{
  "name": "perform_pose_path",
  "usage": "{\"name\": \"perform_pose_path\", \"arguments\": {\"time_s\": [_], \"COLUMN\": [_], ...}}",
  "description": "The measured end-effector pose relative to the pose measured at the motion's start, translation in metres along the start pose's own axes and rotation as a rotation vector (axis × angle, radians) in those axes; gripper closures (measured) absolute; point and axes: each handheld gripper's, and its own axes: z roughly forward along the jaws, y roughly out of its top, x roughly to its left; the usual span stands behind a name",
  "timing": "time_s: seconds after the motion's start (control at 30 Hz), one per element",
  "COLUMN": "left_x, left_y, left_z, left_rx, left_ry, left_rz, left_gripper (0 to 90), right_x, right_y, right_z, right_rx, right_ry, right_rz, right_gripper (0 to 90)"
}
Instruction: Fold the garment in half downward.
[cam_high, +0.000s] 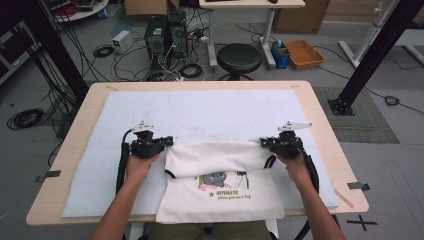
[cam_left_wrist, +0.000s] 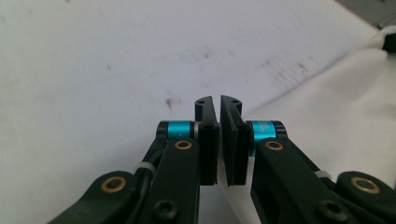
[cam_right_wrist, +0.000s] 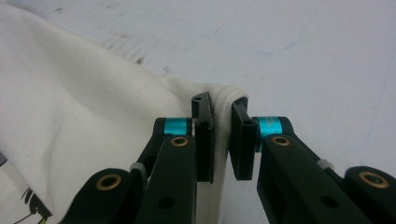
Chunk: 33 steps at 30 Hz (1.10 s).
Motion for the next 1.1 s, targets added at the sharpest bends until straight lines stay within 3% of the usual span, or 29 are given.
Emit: {"name": "perform_pose_path", "arguments": {"time_s": [0.23,0.27,0.3,0.33,0.37,0.43,0.5,0.6,0.7,0.87,0.93,1.1], "left_x": [0.011,0.010,0.009,0.009,0.008,0.007,0.006,0.005,0.004,-0.002,-0.002,-0.001], "left_y": [0.017,0.017,0.016,0.015,0.013,0.009,0.002,-0.011,-0.022,-0.023,-0.025,-0.029], "left_z": [0.010,0.010,0.010,0.009,0.006,-0.002,-0.010,-0.018,-0.021,-0.016,-0.010,-0.002], "left_rx": [-0.089,-0.093,-0.093,-0.086,-0.084,-0.075,-0.063,-0.041,-0.019,-0.004,0.020,0.107], "left_ry": [0.047,0.056,0.069,0.077,0.081,0.107,0.096,0.070,0.047,0.022,0.026,0.047], "left_rz": [-0.029,-0.029,-0.030,-0.035,-0.032,-0.020,-0.020,-0.016,-0.023,-0.018,-0.019,-0.015], "left_gripper": [85.4,84.1,76.7,66.1,61.8,55.7,54.2,53.0,53.0,53.1,53.1,53.5], "right_x": [-0.013,-0.014,-0.014,-0.013,-0.012,-0.011,-0.008,-0.004,-0.005,-0.009,-0.009,-0.006], "right_y": [0.027,0.029,0.029,0.028,0.027,0.021,0.014,0.002,-0.008,-0.007,-0.005,-0.007], "right_z": [0.017,0.019,0.021,0.021,0.022,0.018,0.007,-0.012,-0.022,-0.016,-0.009,0.012], "right_rx": [-0.073,-0.073,-0.073,-0.058,-0.044,-0.033,-0.042,-0.056,-0.066,-0.098,-0.101,0.048], "right_ry": [-0.086,-0.085,-0.086,-0.089,-0.094,-0.118,-0.136,-0.159,-0.146,-0.109,-0.110,-0.127], "right_rz": [0.015,0.023,0.023,0.036,0.038,0.051,0.046,0.034,0.051,0.146,0.160,0.103], "right_gripper": [82.5,82.3,80.8,76.1,63.7,52.6,45.5,44.8,45.8,46.8,47.8,62.6]}}
